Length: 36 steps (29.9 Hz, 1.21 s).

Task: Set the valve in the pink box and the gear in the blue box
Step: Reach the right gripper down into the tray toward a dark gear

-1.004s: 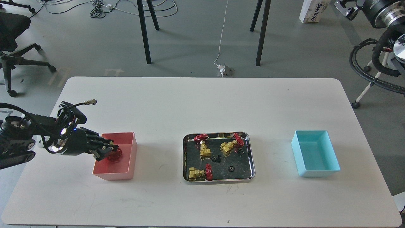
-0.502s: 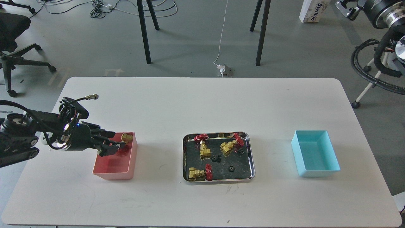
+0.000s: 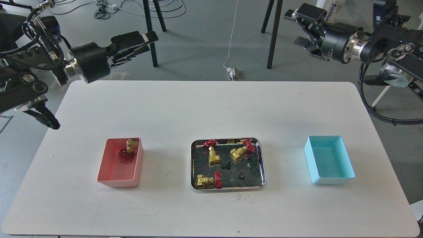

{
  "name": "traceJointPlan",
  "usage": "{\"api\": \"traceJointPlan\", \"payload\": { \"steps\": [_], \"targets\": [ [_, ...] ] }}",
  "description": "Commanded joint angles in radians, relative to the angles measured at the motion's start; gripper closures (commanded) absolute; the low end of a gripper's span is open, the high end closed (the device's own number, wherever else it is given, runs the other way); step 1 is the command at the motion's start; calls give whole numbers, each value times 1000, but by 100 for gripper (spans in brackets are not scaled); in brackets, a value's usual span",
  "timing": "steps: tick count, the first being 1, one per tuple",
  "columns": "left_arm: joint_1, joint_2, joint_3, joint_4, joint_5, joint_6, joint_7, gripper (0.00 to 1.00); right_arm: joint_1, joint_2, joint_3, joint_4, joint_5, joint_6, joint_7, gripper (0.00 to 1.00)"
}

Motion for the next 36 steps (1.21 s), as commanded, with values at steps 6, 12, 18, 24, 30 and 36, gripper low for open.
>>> {"api": "traceJointPlan", "payload": {
  "steps": [6, 12, 18, 24, 30, 36],
  "targets": [
    [170, -170, -411, -12, -336, -207, 0, 23, 277, 41, -584, 313, -401, 41, 2, 0],
    [262, -254, -482, -6, -336, -208, 0, 23, 343, 179, -716, 323, -541, 163, 4, 2],
    [309, -279, -485, -6, -333, -208, 0, 22, 302, 380, -817, 268, -561, 164, 2, 22],
    [313, -276, -485, -6, -332, -208, 0, 22, 220, 501, -827, 147, -567, 164, 1, 31],
    [329, -281, -485, -6, -332, -207, 0, 22, 217, 551, -825, 110, -565, 164, 1, 38],
    [345, -282, -484, -6, -332, -207, 0, 22, 196, 610, -827, 64, -567, 157, -1, 40]
  ]
}}
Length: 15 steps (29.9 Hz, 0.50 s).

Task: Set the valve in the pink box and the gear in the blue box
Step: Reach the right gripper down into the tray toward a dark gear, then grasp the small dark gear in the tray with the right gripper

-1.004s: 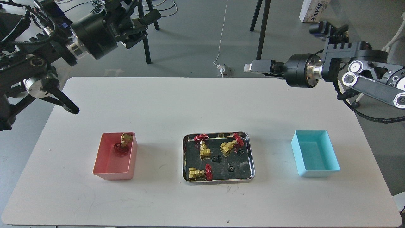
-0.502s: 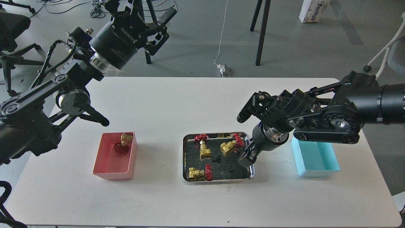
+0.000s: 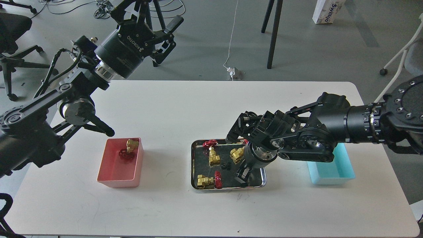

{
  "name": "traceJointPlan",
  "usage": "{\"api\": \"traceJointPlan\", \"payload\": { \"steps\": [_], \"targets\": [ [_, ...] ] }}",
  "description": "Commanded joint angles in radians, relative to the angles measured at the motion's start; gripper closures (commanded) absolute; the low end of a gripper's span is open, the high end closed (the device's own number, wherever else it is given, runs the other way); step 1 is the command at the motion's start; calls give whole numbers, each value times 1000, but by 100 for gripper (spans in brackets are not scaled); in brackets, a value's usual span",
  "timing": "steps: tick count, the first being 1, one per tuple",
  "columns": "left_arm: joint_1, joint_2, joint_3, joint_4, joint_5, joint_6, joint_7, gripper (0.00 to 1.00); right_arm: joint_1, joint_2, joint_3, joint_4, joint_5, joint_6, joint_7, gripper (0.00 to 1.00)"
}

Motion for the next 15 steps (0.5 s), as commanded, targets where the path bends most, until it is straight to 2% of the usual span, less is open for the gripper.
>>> {"api": "traceJointPlan", "payload": {
  "steps": [1, 15],
  "targets": [
    [9, 0, 0, 0, 0, 0, 0, 22, -10, 35, -1, -28, 0, -3, 0, 40],
    [22, 0, 1, 1, 2, 2, 0, 21, -31, 35, -74, -68, -2, -5, -9, 41]
  ]
}}
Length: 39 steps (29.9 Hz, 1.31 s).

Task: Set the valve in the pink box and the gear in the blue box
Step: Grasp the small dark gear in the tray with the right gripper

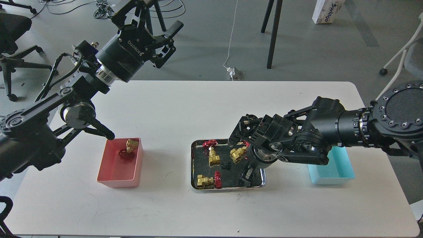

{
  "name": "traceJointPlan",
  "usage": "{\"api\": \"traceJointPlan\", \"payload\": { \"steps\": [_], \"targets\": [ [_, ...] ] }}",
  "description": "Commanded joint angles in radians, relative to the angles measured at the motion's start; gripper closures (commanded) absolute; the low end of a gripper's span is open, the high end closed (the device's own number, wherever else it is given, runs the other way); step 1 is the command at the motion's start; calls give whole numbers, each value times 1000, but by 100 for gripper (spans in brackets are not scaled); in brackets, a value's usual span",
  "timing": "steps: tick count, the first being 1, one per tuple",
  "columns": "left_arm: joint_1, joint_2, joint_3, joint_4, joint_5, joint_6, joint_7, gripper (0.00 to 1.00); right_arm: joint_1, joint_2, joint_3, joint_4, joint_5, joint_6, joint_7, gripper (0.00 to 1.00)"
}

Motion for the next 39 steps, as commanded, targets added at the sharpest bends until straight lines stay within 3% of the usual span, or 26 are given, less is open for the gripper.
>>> {"api": "traceJointPlan", "payload": {
  "steps": [1, 39],
  "targets": [
    [4, 0, 0, 0, 0, 0, 0, 21, -7, 0, -2, -2, 1, -3, 0, 41],
    [28, -17, 2, 17, 4, -2, 0, 20, -44, 0, 9, -22, 16, -70, 12, 42]
  ]
}}
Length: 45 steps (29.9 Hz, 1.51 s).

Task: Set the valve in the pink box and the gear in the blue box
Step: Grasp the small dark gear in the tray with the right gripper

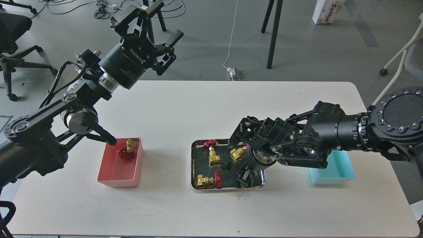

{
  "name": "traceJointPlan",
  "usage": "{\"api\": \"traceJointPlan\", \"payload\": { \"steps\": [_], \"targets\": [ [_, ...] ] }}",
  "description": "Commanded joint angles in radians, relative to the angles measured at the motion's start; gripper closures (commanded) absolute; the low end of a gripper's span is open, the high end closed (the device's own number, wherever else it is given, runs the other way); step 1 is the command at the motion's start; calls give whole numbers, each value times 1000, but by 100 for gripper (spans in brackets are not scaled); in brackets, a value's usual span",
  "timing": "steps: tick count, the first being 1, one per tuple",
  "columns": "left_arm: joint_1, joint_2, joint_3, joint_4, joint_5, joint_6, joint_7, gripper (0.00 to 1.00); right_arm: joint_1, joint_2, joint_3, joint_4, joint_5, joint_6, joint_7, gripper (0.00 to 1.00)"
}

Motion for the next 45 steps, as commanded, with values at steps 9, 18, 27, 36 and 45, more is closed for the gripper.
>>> {"api": "traceJointPlan", "payload": {
  "steps": [9, 18, 27, 36, 45],
  "targets": [
    [0, -5, 0, 0, 0, -1, 0, 20, -6, 0, -2, -7, 0, -3, 0, 43],
    [15, -5, 0, 0, 0, -2, 0, 19, -8, 0, -2, -12, 2, -4, 6, 44],
    [20, -8, 1, 2, 5, -2, 0, 19, -14, 0, 5, -9, 25, -4, 20, 44],
    [20, -8, 0, 2, 3, -2, 0, 18, -21, 0, -3, -10, 23, -32, 20, 54],
    [20, -9, 1, 2, 3, -2, 0, 18, -24, 0, -5, -10, 21, -32, 18, 57]
  ]
}}
